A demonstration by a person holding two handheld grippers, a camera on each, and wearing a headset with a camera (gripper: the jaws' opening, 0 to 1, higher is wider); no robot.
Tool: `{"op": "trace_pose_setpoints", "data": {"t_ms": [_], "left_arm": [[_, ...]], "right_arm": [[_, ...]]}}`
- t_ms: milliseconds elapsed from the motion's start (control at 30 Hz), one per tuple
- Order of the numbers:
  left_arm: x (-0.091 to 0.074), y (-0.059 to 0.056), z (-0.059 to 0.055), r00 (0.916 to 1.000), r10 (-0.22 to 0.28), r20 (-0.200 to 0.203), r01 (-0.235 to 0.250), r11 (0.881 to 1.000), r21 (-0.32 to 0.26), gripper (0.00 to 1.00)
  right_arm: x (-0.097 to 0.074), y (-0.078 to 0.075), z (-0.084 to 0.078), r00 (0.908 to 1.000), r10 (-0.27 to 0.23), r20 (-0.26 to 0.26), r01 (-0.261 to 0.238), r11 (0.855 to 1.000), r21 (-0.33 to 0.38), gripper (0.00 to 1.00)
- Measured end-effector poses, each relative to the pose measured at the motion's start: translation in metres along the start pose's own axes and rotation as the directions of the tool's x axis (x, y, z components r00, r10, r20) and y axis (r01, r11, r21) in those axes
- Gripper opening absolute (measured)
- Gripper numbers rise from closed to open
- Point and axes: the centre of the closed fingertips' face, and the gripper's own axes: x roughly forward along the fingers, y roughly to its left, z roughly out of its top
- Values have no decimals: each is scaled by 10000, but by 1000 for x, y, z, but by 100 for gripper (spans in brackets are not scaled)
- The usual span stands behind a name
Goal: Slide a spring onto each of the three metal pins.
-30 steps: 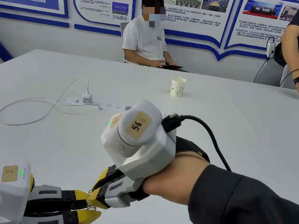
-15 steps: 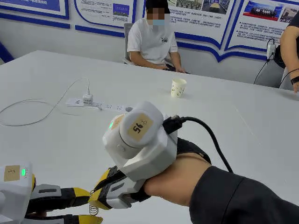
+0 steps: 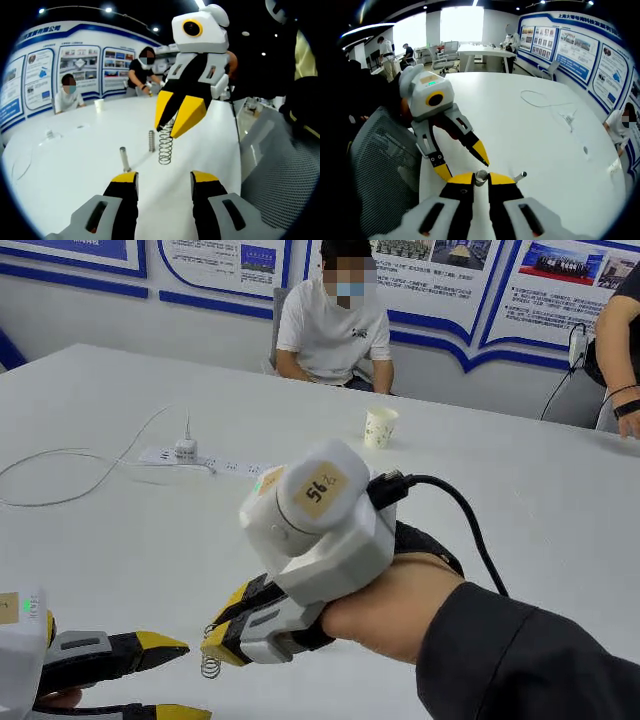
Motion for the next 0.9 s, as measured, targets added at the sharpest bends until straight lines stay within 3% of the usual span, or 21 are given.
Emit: {"op": "trace_pose_setpoints", "data": {"t_ms": [900], "left_arm": [[-5,5,-2,9992,369,133,-363,9983,-447,50]], "right_arm": [[-16,-40,28,9951,-716,683,706,9974,162,12]]}}
